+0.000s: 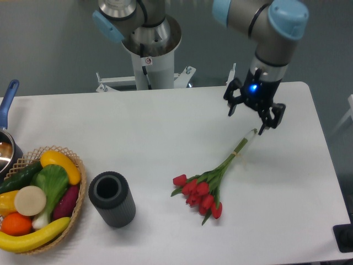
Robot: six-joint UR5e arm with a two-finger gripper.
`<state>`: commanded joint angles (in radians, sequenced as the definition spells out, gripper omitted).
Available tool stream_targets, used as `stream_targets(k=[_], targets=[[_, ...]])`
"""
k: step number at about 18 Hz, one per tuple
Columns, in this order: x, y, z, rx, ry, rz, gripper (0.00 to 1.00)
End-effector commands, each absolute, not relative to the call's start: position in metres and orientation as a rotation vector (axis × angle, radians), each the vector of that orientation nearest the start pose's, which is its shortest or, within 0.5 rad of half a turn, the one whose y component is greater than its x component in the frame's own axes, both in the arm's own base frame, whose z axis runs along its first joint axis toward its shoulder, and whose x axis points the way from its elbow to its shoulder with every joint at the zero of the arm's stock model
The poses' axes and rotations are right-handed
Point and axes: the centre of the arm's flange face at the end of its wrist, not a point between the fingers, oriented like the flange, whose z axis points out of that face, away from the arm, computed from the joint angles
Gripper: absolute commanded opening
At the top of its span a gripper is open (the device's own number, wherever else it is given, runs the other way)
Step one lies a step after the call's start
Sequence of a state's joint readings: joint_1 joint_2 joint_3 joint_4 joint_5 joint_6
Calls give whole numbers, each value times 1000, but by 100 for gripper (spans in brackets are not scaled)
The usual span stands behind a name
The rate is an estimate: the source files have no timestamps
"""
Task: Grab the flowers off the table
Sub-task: 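Move the open gripper down toward the red tulip bouquet stems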
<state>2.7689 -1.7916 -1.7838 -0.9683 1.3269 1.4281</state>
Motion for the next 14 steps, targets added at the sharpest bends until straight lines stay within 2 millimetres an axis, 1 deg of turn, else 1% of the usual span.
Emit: stream_targets(k=[5,7,9,12,14], targets=[[-455,371,297,-2848,400,58,100],[-453,378,280,-2857,396,13,100],[-448,390,264,-2863,408,-28,100],[-451,398,246,-2867,429,-62,100],[-454,400,238,-2869,430,-75,100]])
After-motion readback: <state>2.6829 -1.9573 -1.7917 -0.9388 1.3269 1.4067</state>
